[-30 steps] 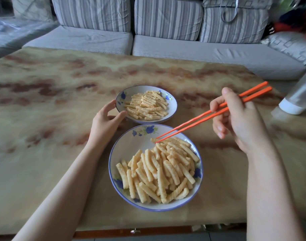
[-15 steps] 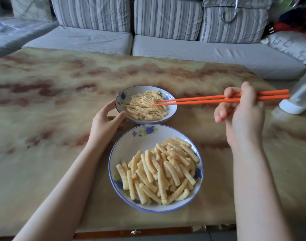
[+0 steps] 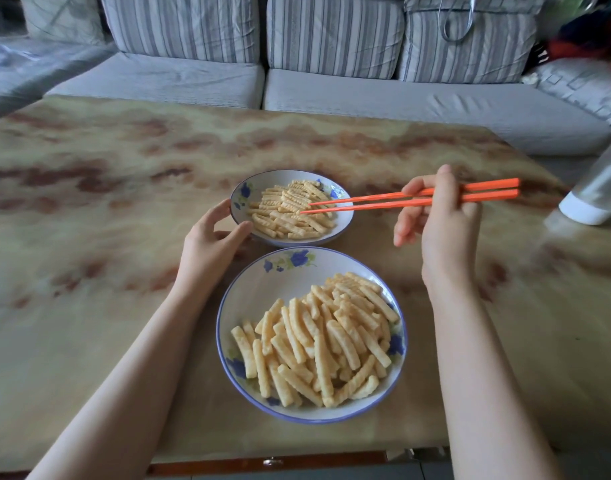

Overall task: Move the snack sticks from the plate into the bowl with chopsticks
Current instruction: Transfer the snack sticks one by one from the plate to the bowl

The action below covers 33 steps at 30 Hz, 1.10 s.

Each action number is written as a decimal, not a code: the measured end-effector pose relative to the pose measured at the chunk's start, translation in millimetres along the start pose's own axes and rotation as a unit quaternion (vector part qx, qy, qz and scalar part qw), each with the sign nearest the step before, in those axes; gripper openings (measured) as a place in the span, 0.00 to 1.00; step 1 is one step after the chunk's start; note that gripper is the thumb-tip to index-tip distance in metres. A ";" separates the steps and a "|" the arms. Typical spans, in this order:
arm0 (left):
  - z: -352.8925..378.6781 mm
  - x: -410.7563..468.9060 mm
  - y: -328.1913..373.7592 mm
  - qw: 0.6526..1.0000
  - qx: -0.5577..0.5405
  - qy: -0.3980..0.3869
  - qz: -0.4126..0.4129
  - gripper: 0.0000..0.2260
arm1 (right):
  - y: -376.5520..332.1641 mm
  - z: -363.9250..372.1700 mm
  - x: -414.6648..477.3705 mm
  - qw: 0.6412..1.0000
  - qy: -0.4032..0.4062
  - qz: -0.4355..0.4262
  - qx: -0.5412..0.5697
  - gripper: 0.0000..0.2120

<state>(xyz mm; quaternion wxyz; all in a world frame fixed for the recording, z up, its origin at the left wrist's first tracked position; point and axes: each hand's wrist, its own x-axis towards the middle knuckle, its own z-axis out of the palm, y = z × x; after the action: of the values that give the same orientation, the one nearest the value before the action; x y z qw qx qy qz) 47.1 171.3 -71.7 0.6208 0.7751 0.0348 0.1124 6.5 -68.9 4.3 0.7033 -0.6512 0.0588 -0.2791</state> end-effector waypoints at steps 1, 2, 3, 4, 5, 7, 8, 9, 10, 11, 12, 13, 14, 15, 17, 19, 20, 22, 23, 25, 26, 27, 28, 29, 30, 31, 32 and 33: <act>0.1 -0.2 0.2 1.000 -0.001 0.000 0.000 0.19 | -3.0 -2.9 0.1 1.000 -0.004 0.002 0.002 0.22; 0.1 -0.3 0.3 1.000 -0.003 0.001 0.000 0.19 | -6.0 -5.8 0.2 1.000 -0.013 0.007 0.006 0.22; 0.3 -0.6 0.5 1.000 -0.003 0.001 0.000 0.19 | -8.8 -9.2 0.3 0.999 -0.029 0.012 0.011 0.22; 0.3 -0.7 0.5 1.000 -0.002 0.000 0.002 0.19 | -11.9 -12.7 0.3 0.998 -0.050 0.018 0.016 0.21; 0.4 -0.9 1.0 1.000 -0.002 0.000 0.004 0.19 | -15.1 -16.4 0.5 0.997 -0.074 0.023 0.019 0.22; 0.4 -0.9 1.2 1.000 -0.001 0.001 0.005 0.19 | -22.0 -24.2 0.3 0.993 -0.117 0.034 0.009 0.23; 0.4 -0.8 1.0 1.000 -0.001 0.001 0.006 0.19 | -25.5 -28.4 0.1 0.990 -0.133 0.039 0.001 0.24; 0.2 -0.7 0.9 1.000 0.000 0.001 0.008 0.19 | -28.5 -32.7 -0.1 0.989 -0.145 0.042 -0.006 0.26; 0.2 -0.5 0.4 1.000 0.001 0.000 0.009 0.19 | -31.2 -37.1 -0.2 0.987 -0.151 0.044 -0.011 0.27; 0.1 -0.6 0.3 1.000 0.000 0.000 0.008 0.19 | -33.6 -41.4 0.0 0.987 -0.155 0.046 -0.014 0.27; 0.2 -0.7 0.2 1.000 -0.001 -0.001 0.006 0.19 | -35.7 -45.6 0.5 0.986 -0.156 0.048 -0.014 0.27; 0.4 -0.9 0.4 1.000 -0.002 -0.002 0.004 0.19 | -37.3 -49.9 1.4 0.986 -0.155 0.051 -0.012 0.26; 0.4 -1.1 0.6 1.000 -0.002 -0.002 0.004 0.19 | -38.6 -53.7 2.2 0.987 -0.153 0.055 -0.014 0.25; 0.6 -1.4 1.1 1.000 -0.001 -0.001 0.003 0.19 | -39.8 -57.1 2.9 0.986 -0.152 0.060 -0.019 0.23; 0.6 -1.4 1.7 1.000 0.003 0.001 0.004 0.19 | -41.7 -61.4 2.9 0.984 -0.160 0.071 -0.036 0.22; 0.3 -1.7 1.9 1.000 0.001 0.002 0.003 0.19 | -42.6 -62.8 2.1 0.981 -0.174 0.079 -0.044 0.22; 0.3 -1.8 2.0 1.000 0.000 0.002 0.002 0.19 | -42.9 -62.8 1.9 0.979 -0.180 0.081 -0.046 0.22; 0.0 -2.2 2.4 1.000 -0.001 0.000 0.000 0.19 | -43.5 -61.9 1.0 0.978 -0.186 0.081 -0.050 0.22; 0.0 -2.2 2.6 1.000 -0.001 0.000 0.000 0.19 | -44.0 -61.6 0.6 0.977 -0.190 0.081 -0.051 0.22; -0.2 -1.9 2.6 1.000 0.000 0.000 -0.001 0.19 | -45.4 -60.8 -0.4 0.975 -0.197 0.082 -0.055 0.22; -0.2 -1.8 2.5 1.000 0.000 0.000 -0.001 0.19 | -45.6 -60.3 -0.4 0.975 -0.199 0.081 -0.058 0.22; -0.4 -1.7 2.5 1.000 0.000 -0.001 -0.002 0.19 | -45.1 -59.4 -0.2 0.976 -0.197 0.077 -0.061 0.22; -0.3 -1.7 2.2 1.000 0.001 -0.001 -0.001 0.19 | -43.5 -58.4 0.3 0.977 -0.191 0.070 -0.060 0.22; -0.4 -1.7 2.1 1.000 0.002 -0.001 0.000 0.19 | -41.3 -56.8 1.1 0.980 -0.182 0.062 -0.054 0.23; -0.6 -1.6 1.7 1.000 0.001 -0.002 0.000 0.19 | -38.3 -54.8 1.8 0.982 -0.173 0.054 -0.046 0.23; -0.6 -1.6 1.6 1.000 0.001 -0.004 0.000 0.19 | -35.2 -51.9 2.1 0.984 -0.166 0.046 -0.043 0.24; -0.7 -1.3 1.3 1.000 0.002 -0.005 -0.001 0.19 | -32.5 -48.5 1.9 0.985 -0.162 0.041 -0.046 0.26; -0.6 -1.3 1.3 1.000 0.002 -0.006 -0.001 0.19 | -30.0 -44.7 1.3 0.985 -0.158 0.038 -0.051 0.27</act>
<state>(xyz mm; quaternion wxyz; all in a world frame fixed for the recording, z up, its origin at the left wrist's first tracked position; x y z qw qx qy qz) 45.6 171.3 -70.5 0.6196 0.7769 0.0322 0.1074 -21.8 -108.8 26.6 0.6801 -0.7191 -0.0143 -0.1421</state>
